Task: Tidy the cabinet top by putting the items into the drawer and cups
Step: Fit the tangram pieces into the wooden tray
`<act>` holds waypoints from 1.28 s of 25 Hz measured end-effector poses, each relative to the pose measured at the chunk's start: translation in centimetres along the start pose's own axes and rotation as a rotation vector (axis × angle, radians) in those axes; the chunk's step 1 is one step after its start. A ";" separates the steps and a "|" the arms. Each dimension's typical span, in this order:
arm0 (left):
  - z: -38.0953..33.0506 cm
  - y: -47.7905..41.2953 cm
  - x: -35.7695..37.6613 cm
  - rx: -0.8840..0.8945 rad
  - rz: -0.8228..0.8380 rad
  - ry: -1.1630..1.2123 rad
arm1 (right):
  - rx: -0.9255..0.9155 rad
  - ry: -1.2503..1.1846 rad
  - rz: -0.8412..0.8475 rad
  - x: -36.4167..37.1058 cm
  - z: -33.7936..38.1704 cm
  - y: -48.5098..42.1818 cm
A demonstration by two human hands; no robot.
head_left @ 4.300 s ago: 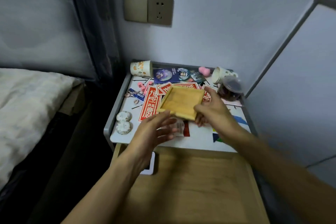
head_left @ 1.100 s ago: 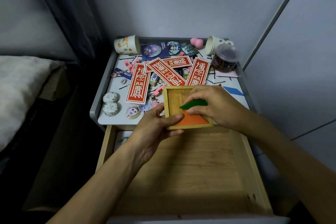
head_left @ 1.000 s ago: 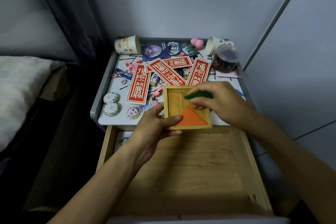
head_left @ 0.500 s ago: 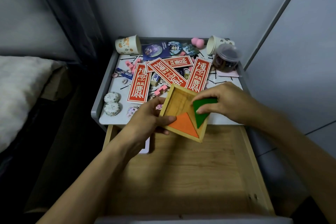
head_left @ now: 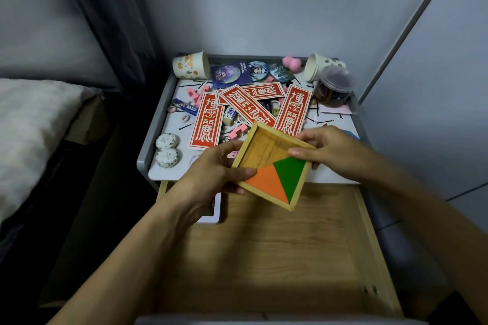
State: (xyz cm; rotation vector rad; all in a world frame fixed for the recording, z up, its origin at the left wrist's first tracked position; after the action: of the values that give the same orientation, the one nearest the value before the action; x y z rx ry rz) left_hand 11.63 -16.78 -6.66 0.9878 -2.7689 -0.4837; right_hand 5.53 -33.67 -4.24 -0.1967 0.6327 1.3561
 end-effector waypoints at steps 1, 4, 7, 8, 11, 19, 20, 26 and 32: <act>0.0 0.0 -0.1 0.001 -0.008 -0.002 | 0.051 -0.057 0.056 0.7 -0.5 0.1; 0.2 -0.1 -1.2 0.003 -0.087 -0.004 | 0.154 -0.207 0.143 1.9 -1.0 0.5; 0.1 0.0 -2.0 0.018 -0.166 -0.012 | 0.177 -0.243 0.173 2.7 -1.1 0.7; 0.1 0.0 -2.2 0.021 -0.192 0.002 | 0.172 -0.248 0.159 2.8 -1.0 0.7; 0.6 0.2 -2.8 0.036 -0.295 0.133 | 0.146 -0.326 0.059 2.4 -0.7 0.5; 0.7 0.1 -1.4 0.125 -0.369 0.161 | 0.120 -0.315 -0.009 2.4 0.0 0.2; 0.7 0.1 -2.0 0.126 -0.385 0.172 | 0.087 -0.167 -0.085 0.4 -0.2 -0.3; 1.3 -0.2 -2.9 0.093 -0.374 0.282 | 0.176 0.505 -0.276 -5.2 -5.7 -1.6; 1.8 -0.6 -2.7 0.072 -0.348 0.313 | 0.160 0.529 -0.305 -5.0 -6.3 -2.1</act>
State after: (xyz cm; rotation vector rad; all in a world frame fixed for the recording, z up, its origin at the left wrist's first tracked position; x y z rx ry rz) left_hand 13.58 -15.07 -8.65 1.4353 -2.3607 -0.2453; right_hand 5.21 -41.41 -7.22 -0.5105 1.1016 0.9516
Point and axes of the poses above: each hand's wrist, its own y-axis away from the middle knuckle, its own x-axis out of the palm, z = x × y, the point moved 10 cm from there along -y, towards the middle knuckle, and after that the axes turned 1 degree about -y, right-handed, at the moved point
